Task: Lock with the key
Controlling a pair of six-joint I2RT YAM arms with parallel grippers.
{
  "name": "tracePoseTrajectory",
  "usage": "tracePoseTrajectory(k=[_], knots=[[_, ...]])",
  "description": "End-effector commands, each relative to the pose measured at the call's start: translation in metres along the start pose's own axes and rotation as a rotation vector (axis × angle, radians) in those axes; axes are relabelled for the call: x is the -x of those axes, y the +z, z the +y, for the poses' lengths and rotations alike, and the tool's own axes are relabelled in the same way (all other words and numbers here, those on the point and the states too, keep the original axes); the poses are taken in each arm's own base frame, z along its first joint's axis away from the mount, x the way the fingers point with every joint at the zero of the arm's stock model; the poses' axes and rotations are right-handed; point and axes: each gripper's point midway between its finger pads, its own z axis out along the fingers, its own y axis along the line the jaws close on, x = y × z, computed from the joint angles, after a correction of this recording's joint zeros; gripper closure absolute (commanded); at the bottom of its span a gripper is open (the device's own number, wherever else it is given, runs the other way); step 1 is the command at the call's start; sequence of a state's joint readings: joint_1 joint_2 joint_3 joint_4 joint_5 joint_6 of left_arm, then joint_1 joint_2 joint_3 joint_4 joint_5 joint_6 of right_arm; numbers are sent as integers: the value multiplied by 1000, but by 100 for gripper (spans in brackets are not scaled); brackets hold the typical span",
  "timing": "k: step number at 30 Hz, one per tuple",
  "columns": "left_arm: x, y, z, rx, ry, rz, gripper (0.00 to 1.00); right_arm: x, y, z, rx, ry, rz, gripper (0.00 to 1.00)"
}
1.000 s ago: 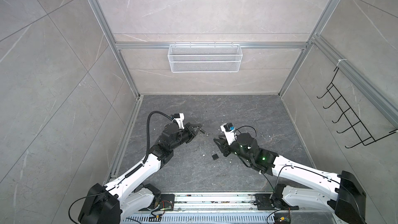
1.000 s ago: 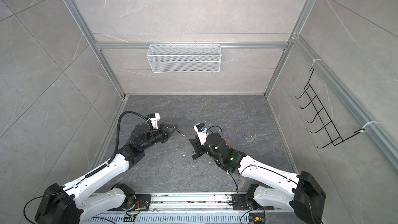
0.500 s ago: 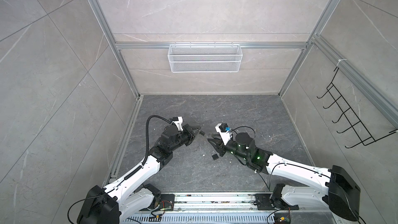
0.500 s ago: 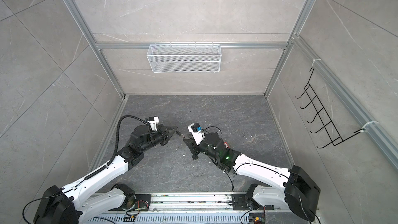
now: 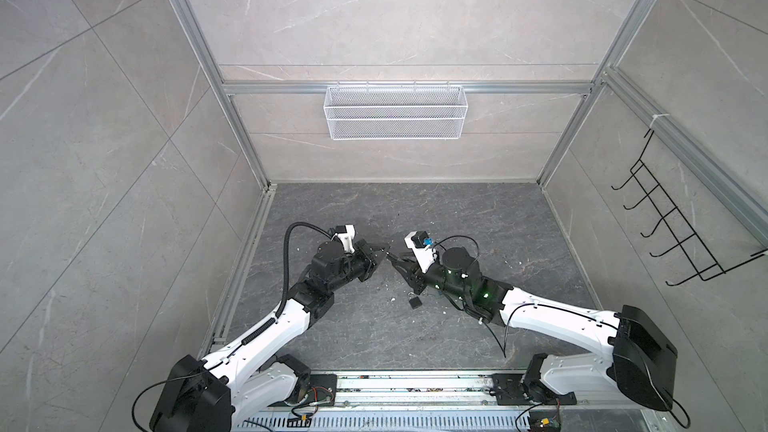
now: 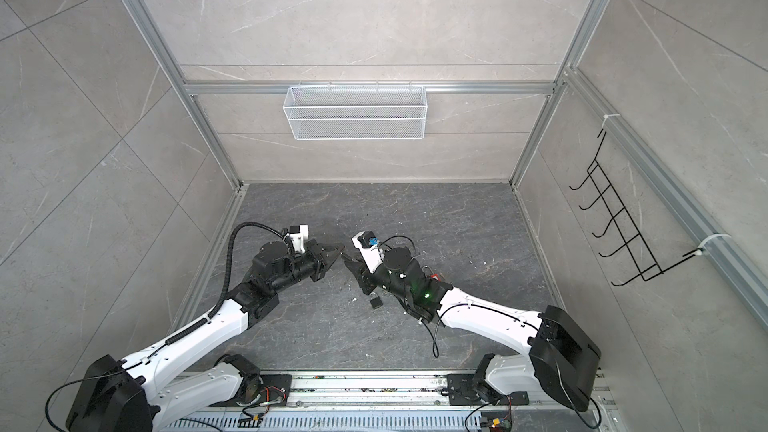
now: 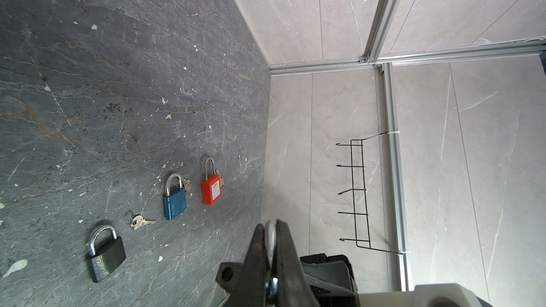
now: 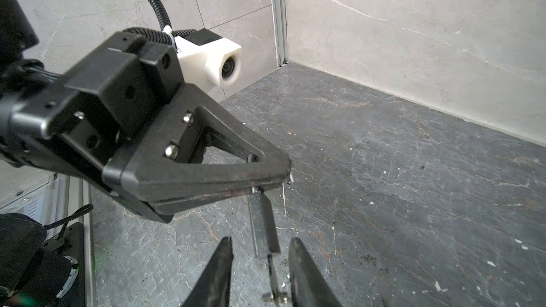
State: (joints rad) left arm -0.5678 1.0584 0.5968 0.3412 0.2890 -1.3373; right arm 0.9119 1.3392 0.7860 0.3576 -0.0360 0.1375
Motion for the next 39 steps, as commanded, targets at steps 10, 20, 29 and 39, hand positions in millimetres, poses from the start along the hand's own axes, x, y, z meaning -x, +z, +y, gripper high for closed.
tracePoseTrajectory(k=[10, 20, 29, 39], knots=[[0, 0, -25, -99, 12, 11, 100, 15, 7, -1, 40, 31, -29, 72], [-3, 8, -26, -118, 0, 42, 100, 13, 9, -1, 56, 54, -30, 78], [-2, 6, -30, -128, 5, 37, 100, 8, 10, 0, 64, 71, -20, 73], [-2, 7, -33, -139, 10, 40, 100, 6, 11, -1, 67, 79, -8, 73]])
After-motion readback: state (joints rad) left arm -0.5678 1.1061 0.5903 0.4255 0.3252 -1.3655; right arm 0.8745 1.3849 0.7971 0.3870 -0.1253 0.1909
